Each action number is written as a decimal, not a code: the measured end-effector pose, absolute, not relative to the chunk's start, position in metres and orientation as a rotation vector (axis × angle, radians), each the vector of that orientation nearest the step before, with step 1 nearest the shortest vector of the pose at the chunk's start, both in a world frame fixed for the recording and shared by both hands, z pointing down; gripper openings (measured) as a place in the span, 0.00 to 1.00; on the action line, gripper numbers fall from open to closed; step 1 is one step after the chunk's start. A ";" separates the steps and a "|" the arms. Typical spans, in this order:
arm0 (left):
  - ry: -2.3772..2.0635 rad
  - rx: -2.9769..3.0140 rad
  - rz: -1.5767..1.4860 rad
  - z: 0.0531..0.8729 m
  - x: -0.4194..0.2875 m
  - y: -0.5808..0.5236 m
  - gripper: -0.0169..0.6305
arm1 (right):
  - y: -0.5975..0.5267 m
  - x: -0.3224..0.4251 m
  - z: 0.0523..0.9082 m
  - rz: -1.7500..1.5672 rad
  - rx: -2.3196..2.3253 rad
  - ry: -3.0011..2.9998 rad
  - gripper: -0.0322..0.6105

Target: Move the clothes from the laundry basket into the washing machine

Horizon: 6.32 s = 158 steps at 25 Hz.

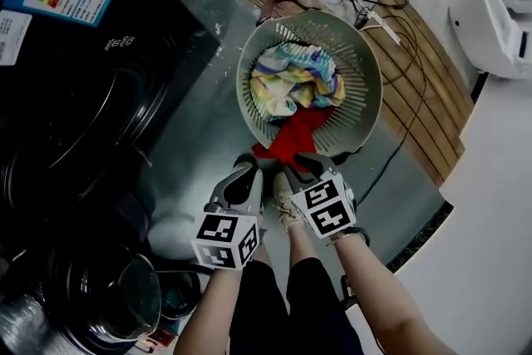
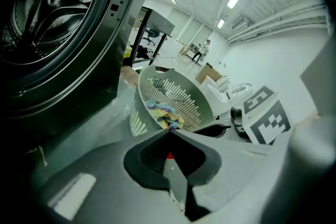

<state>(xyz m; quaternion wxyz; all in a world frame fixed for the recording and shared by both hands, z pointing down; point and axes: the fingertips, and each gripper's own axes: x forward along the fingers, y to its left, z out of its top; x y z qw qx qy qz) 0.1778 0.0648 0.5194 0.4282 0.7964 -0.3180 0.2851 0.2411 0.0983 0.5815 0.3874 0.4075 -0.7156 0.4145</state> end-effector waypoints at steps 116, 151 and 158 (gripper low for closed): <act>-1.586 1.728 0.122 0.440 -0.077 0.069 0.19 | -0.116 -0.129 0.414 0.776 0.669 -2.723 0.11; -1.461 1.809 0.273 0.470 -0.016 0.027 0.19 | -0.052 0.184 0.583 0.864 0.938 -1.959 0.44; -1.477 1.768 0.280 0.471 -0.017 0.038 0.19 | -0.059 0.120 0.494 0.697 1.010 -2.228 0.21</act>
